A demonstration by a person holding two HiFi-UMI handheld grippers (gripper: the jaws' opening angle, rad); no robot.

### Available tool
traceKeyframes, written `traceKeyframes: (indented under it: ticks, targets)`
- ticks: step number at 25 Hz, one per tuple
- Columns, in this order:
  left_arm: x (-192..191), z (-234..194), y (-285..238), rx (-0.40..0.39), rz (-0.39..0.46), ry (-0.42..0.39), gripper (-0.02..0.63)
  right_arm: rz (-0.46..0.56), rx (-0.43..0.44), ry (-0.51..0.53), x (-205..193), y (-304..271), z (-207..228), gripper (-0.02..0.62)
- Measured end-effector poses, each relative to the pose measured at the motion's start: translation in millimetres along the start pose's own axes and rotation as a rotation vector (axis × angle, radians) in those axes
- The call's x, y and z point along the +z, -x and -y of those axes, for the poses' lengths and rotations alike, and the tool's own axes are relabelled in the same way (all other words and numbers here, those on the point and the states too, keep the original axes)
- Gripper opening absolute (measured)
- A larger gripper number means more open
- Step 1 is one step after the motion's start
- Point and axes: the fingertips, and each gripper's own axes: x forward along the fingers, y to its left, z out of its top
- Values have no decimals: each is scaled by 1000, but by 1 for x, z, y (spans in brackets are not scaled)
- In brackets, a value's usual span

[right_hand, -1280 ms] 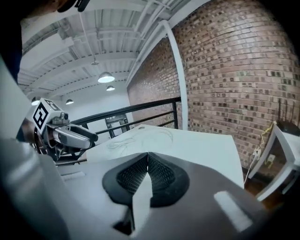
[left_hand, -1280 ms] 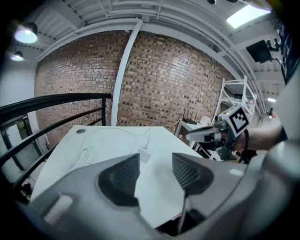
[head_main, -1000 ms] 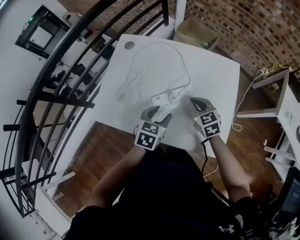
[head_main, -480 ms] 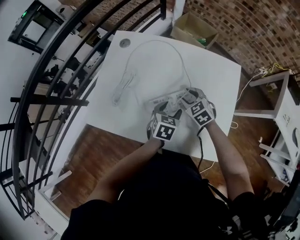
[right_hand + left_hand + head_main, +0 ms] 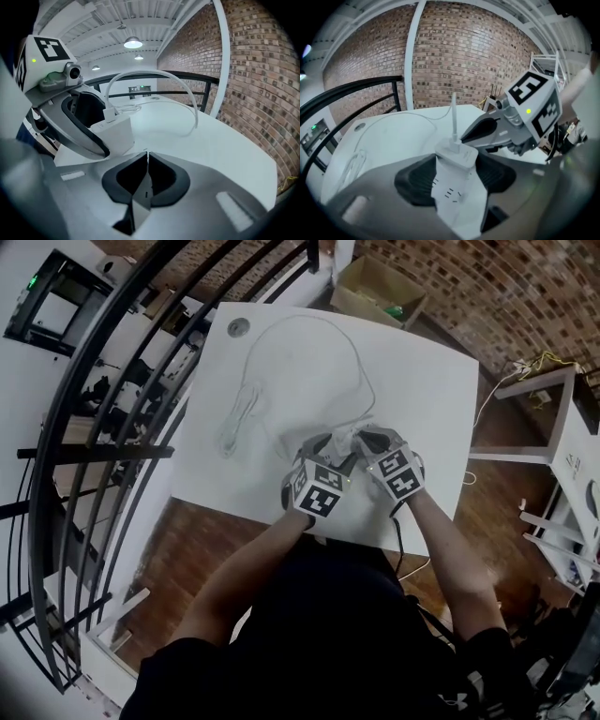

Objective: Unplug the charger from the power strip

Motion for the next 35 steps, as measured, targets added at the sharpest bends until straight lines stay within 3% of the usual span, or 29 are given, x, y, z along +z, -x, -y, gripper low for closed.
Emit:
traceKeyframes:
  ticks: [2, 4, 6, 7, 9, 11, 12, 22, 27, 30, 35]
  targets:
    - [-2, 1, 1, -12, 0, -54, 267, -5, -4, -16, -1, 0, -2, 18]
    - [-4, 2, -1, -39, -19, -170, 294, -2, -10, -29, -2, 0, -1, 18]
    - [-6, 4, -6, -108, -54, -279, 371, -2, -14, -38, -3, 1, 0, 18]
    - [-7, 7, -7, -162, -67, -310, 377, -5, -14, -42, -3, 1, 0, 18]
    - [-6, 14, -6, -267, -79, -357, 345, -9, -13, -49, -2, 1, 0, 18]
    - [-3, 18, -4, -315, -73, -413, 279, -13, -14, -51, -1, 1, 0, 18]
    - [-3, 19, -3, -320, -70, -433, 278, -16, -16, -49, 0, 1, 0, 18]
    - [-1, 19, 0, -302, -43, -402, 275, -18, -30, -42, -1, -1, 0, 18]
    - [33, 28, 21, -272, 66, -556, 276, -11, -37, -67, 1, -1, 0, 18]
    - [42, 23, 30, -274, 81, -505, 276, -10, -35, -83, 0, -1, 0, 18]
    - [21, 4, 45, -243, 43, -466, 276, -15, -38, -89, -1, -1, 3, 18]
